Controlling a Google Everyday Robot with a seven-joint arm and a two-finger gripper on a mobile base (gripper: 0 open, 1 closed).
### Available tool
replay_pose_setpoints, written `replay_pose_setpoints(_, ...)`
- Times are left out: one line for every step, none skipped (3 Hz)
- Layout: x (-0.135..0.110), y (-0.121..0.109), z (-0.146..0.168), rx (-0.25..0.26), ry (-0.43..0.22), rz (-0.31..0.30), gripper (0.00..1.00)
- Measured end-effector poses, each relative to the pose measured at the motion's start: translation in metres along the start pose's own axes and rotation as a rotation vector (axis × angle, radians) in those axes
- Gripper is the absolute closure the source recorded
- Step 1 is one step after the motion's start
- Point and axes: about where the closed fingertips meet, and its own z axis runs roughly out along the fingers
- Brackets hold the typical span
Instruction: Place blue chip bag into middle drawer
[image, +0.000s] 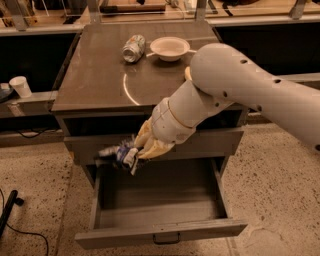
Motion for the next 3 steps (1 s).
replay_pose_setpoints(0.025, 0.037, 0.046, -0.201, -0.022, 0.059, 1.0)
replay_pose_setpoints(0.025, 0.037, 0.046, -0.201, -0.022, 0.059, 1.0)
replay_pose_setpoints(0.04, 0.03, 0.055, -0.19, -0.037, 0.088, 1.0)
